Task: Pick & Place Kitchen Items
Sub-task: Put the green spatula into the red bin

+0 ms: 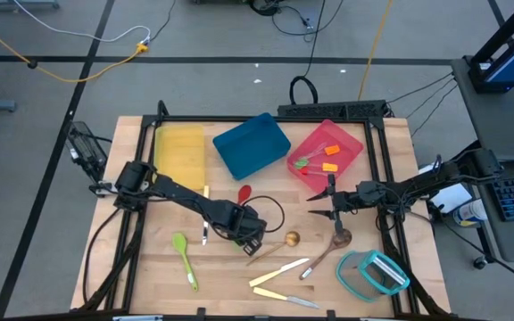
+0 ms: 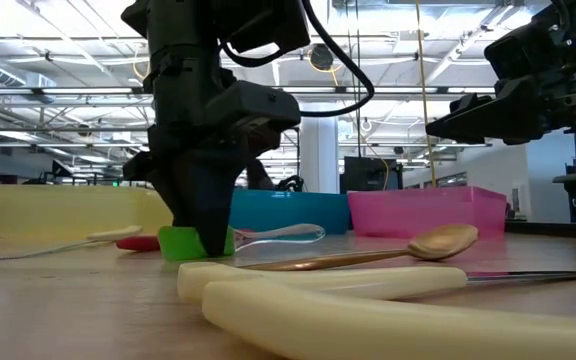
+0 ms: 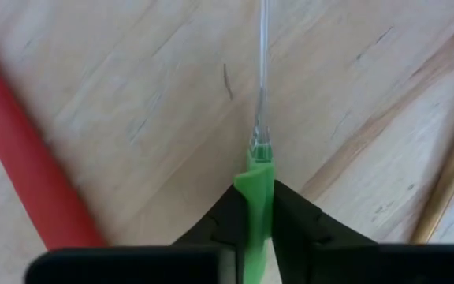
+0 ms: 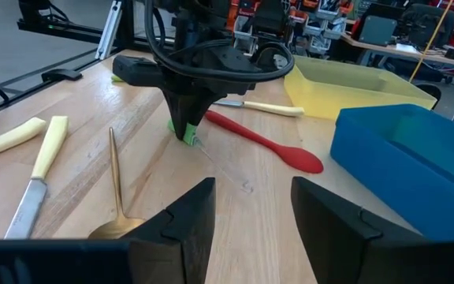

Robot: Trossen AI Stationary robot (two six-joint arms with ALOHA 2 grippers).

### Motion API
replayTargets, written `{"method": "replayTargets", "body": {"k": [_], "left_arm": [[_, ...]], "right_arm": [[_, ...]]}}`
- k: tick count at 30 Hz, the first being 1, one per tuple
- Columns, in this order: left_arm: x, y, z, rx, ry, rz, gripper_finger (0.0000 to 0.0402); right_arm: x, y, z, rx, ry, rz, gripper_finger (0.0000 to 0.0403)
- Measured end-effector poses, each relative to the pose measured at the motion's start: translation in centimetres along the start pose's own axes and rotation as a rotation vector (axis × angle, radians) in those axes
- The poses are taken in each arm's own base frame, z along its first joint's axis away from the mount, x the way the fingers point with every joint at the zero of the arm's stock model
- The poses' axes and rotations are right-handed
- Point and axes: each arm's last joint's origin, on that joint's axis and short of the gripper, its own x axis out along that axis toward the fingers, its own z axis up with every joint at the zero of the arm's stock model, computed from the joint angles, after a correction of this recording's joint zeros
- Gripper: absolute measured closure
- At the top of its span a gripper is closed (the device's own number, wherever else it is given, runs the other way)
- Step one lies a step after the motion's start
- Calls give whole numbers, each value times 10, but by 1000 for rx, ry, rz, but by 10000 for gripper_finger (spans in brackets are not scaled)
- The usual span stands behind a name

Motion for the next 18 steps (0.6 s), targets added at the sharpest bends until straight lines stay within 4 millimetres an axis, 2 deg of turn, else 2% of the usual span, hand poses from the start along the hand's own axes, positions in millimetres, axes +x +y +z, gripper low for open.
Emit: {"method": "replayTargets", "body": {"k": [7,14,18], "left_arm": [[-8,-8,8,82,-46,-1,371],[-37,-35,33,251,-324,-41,359],[-45,-44,46,328,-469,-65,363]], "right_arm": [[0,0,0,3,0,0,243],[0,0,-1,63,5,3,243],[0,0,-3,81,28,4,243]]}}
